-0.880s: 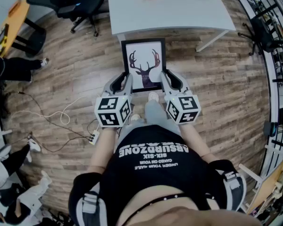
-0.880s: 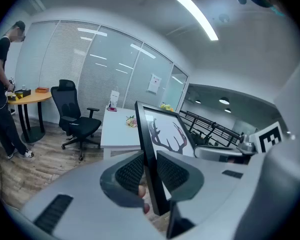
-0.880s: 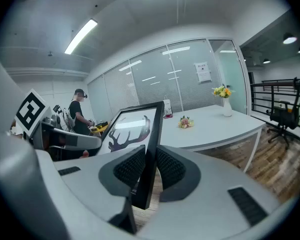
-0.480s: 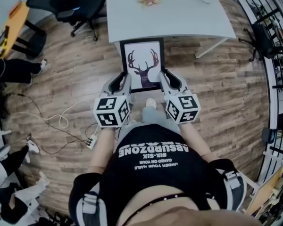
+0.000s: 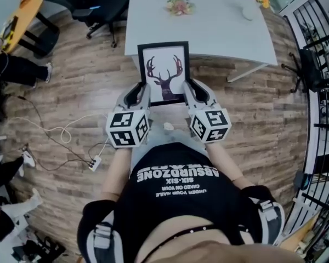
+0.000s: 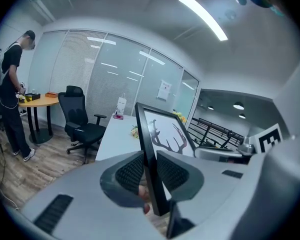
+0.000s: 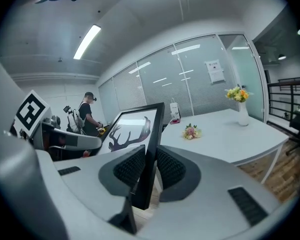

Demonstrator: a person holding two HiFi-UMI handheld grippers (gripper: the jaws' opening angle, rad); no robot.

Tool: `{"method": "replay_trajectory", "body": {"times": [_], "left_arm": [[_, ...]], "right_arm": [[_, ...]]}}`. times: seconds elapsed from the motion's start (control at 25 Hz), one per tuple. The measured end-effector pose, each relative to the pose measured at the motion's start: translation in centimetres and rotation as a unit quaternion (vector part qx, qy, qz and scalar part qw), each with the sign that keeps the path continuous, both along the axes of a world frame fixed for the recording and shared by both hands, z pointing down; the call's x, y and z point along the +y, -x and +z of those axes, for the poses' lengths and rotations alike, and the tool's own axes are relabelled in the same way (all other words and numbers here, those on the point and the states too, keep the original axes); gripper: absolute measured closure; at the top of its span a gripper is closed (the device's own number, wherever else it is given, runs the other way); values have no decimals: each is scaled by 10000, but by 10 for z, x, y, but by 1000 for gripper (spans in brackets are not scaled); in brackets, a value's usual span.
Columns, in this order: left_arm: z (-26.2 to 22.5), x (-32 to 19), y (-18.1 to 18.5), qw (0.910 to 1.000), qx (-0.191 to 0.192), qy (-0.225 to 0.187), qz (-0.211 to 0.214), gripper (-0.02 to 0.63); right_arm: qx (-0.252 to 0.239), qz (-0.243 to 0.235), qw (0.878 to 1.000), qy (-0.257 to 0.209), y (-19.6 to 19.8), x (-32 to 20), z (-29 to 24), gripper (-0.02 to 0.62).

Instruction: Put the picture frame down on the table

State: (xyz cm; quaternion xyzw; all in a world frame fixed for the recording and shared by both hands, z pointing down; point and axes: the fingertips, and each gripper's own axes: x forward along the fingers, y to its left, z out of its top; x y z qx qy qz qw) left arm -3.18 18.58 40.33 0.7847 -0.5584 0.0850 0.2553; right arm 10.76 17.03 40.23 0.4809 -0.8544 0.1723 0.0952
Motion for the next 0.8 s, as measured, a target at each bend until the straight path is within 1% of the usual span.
{"method": "replay_trajectory", "body": {"times": [0.08, 0.48, 0.8], "left_arm": [[3, -6, -2, 10000, -26, 63, -40, 517], [13, -61, -20, 9997, -23, 242, -10, 517], [16, -109, -20, 9994, -27, 338, 16, 517]], "right_arm": [[50, -59, 10000, -56, -2, -6, 2, 509], [22, -38, 10000, 60, -20, -58, 8, 509], [-3, -22, 9998, 177, -20, -108, 12, 509]]}}
